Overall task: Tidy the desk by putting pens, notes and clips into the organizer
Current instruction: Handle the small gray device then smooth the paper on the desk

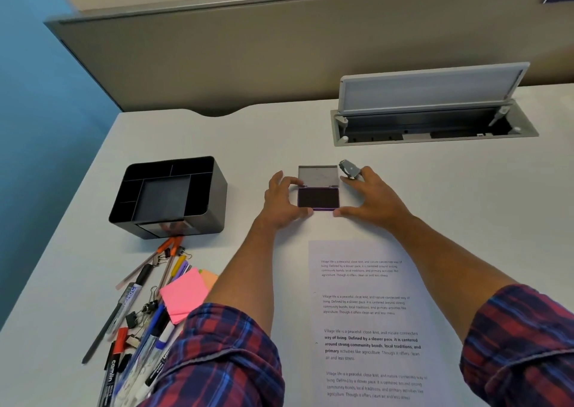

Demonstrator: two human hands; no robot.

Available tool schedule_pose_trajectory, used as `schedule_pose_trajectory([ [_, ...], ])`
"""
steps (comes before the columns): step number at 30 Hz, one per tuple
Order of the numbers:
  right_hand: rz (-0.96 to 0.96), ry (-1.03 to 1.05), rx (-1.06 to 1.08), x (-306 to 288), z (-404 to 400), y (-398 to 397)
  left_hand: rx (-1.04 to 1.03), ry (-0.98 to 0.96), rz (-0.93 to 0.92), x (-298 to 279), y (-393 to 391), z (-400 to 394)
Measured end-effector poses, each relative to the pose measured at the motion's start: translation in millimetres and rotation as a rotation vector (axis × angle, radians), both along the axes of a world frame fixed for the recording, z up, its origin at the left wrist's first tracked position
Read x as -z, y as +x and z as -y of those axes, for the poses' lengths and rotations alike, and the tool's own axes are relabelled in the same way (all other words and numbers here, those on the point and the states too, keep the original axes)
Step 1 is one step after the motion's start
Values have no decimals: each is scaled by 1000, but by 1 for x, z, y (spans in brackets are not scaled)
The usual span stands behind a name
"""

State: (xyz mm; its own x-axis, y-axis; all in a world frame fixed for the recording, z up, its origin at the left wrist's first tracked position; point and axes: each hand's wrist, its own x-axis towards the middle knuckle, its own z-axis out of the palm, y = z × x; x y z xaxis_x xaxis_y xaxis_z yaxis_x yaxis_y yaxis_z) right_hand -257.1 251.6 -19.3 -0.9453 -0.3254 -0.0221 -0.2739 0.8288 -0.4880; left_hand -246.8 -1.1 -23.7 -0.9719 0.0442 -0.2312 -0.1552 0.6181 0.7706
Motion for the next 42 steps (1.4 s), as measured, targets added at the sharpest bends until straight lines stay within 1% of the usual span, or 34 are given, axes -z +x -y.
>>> schedule_pose_trajectory([
  [2,-2,-12,38,2,3,-1,-5,-12,-9,-1,1,0],
  [6,-29,21,23,3,6,-2,-15,-22,-22,0,3,-1],
  [8,1,9,38,3,6,0,-10,-20,-34,0,3,-2],
  [10,18,-38,50,2,7,2,2,-13,-39,0,3,-2],
  [13,-15,-201,69,-7,13,2,-11,13,-44,-1,5,-3],
  [14,-21,-216,60,-12,16,0,-31,28,-46,-1,5,-2],
  [18,-46,-80,-83,-28,25,-8,-74,52,-38,-1,5,-2],
  [23,61,30,-203,-48,34,-10,-75,37,-47,-2,7,-3],
  [28,130,-57,-113,-56,41,-7,-80,49,-45,-2,8,-4],
  [34,85,-154,-83,-65,45,-11,-68,38,-81,2,5,-4],
  [37,61,-115,-101,-72,49,-14,-70,35,-96,4,4,-4],
  [42,26,43,-135,-81,56,-16,-52,29,-106,6,3,-3],
])
